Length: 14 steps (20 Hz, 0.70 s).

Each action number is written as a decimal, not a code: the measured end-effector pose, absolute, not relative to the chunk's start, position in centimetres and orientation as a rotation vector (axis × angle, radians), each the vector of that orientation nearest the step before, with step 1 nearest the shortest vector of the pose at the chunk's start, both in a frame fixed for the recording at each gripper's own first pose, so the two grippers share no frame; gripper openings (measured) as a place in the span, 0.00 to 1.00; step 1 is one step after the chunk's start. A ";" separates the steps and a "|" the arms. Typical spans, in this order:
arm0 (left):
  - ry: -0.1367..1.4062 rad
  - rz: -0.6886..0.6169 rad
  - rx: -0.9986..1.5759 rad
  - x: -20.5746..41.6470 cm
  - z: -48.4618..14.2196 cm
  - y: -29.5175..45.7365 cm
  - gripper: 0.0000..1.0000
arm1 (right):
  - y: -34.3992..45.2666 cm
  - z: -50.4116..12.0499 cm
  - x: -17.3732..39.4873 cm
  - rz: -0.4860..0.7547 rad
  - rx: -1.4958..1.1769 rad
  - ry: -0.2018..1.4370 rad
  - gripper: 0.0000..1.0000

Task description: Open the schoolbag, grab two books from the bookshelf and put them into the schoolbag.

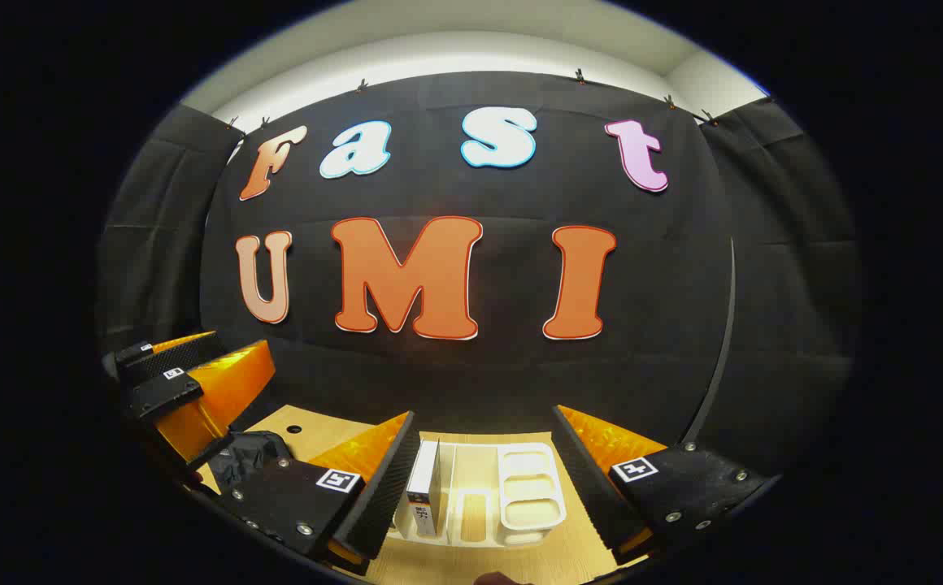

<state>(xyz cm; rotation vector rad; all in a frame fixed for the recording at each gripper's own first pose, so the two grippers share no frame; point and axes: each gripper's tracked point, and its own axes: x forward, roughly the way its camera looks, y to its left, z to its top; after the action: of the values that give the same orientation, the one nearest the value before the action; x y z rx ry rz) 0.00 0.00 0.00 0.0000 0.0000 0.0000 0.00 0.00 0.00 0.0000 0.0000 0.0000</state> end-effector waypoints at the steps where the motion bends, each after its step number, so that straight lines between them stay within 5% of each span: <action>1: 0.001 -0.005 0.004 -0.2 -0.3 -0.4 0.93 | -0.2 0.3 -0.2 0.004 0.001 -0.018 0.96; 14: 0.035 0.040 0.016 -1.2 -2.6 -1.4 0.95 | -0.5 -0.5 -0.5 0.053 0.013 -0.052 0.96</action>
<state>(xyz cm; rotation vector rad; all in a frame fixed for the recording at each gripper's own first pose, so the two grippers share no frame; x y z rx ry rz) -1.18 -1.43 -2.63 0.0165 0.0348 0.0403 -0.54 -0.52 -0.49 0.0128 -0.0524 0.0526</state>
